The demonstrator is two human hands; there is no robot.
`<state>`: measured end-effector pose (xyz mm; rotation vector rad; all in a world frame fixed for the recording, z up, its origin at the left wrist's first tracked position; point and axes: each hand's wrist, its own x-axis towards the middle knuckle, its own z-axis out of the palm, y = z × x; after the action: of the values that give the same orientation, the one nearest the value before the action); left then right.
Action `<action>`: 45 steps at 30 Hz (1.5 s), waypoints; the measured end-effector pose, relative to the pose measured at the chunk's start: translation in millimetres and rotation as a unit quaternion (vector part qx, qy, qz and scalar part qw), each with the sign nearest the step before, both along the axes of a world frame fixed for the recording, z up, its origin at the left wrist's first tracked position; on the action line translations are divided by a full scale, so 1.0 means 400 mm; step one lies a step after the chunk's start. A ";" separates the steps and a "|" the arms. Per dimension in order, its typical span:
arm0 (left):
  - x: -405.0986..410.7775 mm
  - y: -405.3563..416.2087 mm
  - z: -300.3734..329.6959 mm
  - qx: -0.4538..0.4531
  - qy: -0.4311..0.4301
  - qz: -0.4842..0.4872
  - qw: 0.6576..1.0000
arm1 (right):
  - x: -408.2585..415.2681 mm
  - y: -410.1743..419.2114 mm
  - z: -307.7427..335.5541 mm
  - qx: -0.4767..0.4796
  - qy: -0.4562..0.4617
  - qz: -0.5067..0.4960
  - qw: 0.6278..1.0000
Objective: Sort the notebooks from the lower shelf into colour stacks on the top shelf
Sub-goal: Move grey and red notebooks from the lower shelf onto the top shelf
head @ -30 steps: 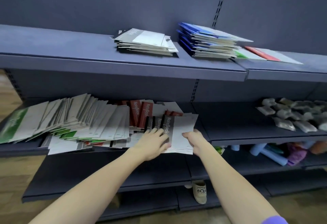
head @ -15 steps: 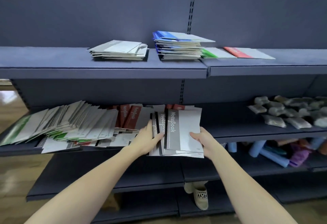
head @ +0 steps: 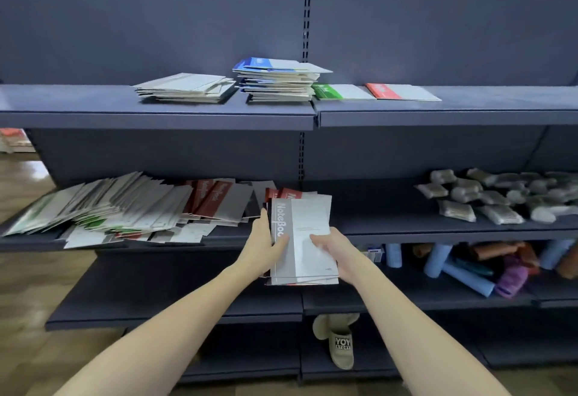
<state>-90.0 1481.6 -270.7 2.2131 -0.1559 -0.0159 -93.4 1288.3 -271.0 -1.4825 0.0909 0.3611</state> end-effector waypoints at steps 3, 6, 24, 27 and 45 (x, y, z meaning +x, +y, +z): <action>-0.014 0.003 0.014 0.010 -0.053 0.025 0.998 | 0.001 -0.003 0.000 -0.016 0.000 -0.010 1.000; -0.013 0.013 0.044 0.004 -0.047 0.062 0.997 | -0.001 -0.011 0.000 -0.034 -0.018 0.000 0.999; 0.013 -0.029 0.233 -0.082 -0.218 0.052 0.971 | -0.001 -0.009 0.177 -0.156 -0.249 -0.142 0.945; 0.038 -0.021 0.332 -0.100 -0.253 0.050 0.961 | 0.021 0.004 0.276 -0.146 -0.303 -0.157 0.929; 0.246 0.215 0.680 -0.233 -0.151 0.004 0.961 | 0.242 0.246 0.590 -0.060 -0.276 -0.278 0.918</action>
<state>8.4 1567.5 1.2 1.7329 -0.2876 0.3338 3.4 1386.7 -34.9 -1.5574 0.0793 -0.5358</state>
